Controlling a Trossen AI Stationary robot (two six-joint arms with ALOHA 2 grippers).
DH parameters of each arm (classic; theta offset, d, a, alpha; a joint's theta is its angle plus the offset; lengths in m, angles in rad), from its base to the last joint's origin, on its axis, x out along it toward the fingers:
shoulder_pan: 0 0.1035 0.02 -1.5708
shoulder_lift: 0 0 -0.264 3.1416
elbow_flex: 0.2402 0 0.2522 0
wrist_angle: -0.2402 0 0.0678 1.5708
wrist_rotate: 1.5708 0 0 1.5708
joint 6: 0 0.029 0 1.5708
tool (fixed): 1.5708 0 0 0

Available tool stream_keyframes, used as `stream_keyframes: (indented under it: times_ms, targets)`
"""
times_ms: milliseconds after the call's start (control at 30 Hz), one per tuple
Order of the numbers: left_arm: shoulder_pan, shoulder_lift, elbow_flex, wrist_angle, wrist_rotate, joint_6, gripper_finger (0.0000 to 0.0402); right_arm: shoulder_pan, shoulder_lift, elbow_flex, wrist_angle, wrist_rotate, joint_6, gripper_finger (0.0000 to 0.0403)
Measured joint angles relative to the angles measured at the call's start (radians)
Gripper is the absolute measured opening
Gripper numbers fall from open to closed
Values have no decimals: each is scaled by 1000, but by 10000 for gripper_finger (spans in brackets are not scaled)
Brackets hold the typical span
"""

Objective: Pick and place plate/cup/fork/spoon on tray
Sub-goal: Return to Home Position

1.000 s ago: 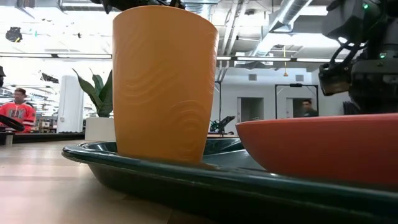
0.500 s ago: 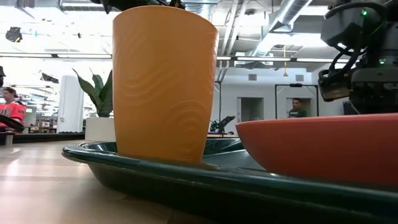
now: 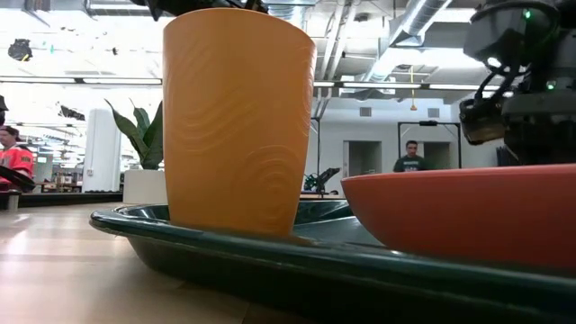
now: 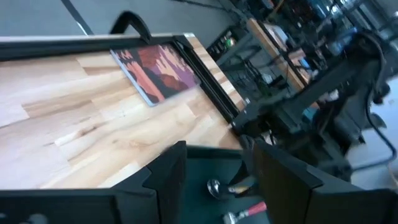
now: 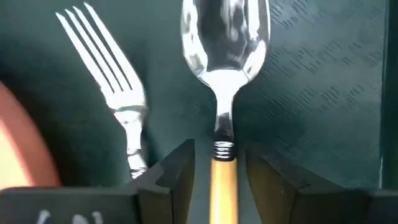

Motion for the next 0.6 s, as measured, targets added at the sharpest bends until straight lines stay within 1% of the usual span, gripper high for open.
stream_keyframes:
  times_ms: [133, 233, 400, 500, 600]
  targets:
    - [20, -16, 0, -41, 94, 9, 169, 0, -47, 20, 0, 3, 6, 178]
    - [46, -54, 0, -82, 160, 25, 169, -9, -111, 37, -11, 3, 6, 184]
    - [85, -164, 0, -92, 200, 98, 169, -46, -260, 91, -24, 18, -46, 187]
    - [97, -262, 0, -78, 250, 224, 169, -89, -356, 174, -16, 21, -152, 182]
    - [97, -364, 2, -113, 269, 423, 169, -130, -443, 262, -13, 31, -327, 178]
